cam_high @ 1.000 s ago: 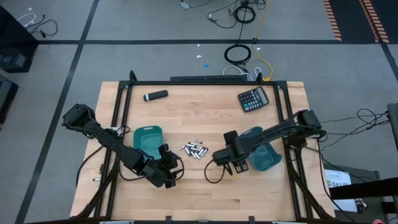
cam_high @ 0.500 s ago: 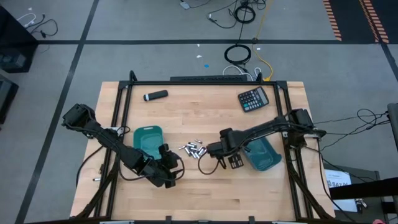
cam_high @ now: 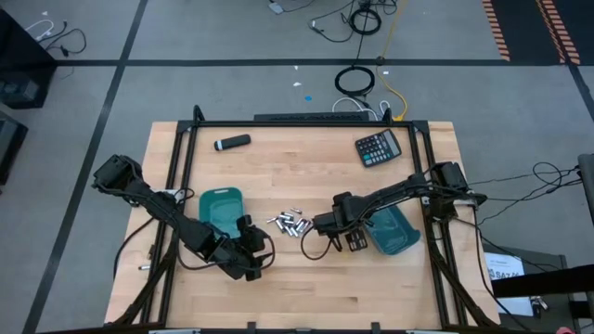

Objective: Sort batteries
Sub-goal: Put the black battery into the blue bin

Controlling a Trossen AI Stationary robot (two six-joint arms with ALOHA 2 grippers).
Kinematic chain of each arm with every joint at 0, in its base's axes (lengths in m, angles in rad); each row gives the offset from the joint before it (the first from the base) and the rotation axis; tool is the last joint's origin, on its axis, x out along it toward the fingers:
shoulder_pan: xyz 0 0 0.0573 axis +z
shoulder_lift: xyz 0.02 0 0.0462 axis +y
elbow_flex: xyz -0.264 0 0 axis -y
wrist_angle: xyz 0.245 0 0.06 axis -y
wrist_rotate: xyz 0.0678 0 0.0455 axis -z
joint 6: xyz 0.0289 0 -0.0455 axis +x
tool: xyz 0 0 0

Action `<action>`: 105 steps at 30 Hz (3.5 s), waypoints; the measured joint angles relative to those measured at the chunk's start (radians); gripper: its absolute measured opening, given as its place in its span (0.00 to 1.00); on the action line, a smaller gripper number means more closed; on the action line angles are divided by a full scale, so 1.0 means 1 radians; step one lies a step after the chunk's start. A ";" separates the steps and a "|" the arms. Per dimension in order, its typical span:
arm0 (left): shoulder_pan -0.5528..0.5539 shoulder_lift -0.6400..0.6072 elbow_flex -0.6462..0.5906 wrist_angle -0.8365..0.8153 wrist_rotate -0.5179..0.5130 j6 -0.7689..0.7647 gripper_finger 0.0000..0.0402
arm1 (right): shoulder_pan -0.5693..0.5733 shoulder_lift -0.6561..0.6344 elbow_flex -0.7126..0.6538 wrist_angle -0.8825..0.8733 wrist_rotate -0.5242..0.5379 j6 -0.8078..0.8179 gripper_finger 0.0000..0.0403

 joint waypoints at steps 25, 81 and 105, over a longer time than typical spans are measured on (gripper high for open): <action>0.000 0.000 0.000 0.001 0.000 -0.006 0.63 | -0.007 -0.002 -0.032 0.110 0.081 0.001 0.61; 0.008 0.000 0.000 0.007 0.021 -0.005 0.63 | 0.034 -0.346 0.103 -0.273 0.036 0.331 0.57; 0.033 0.000 0.000 0.007 0.051 -0.032 0.63 | 0.095 0.104 0.214 -0.278 0.145 -0.224 0.55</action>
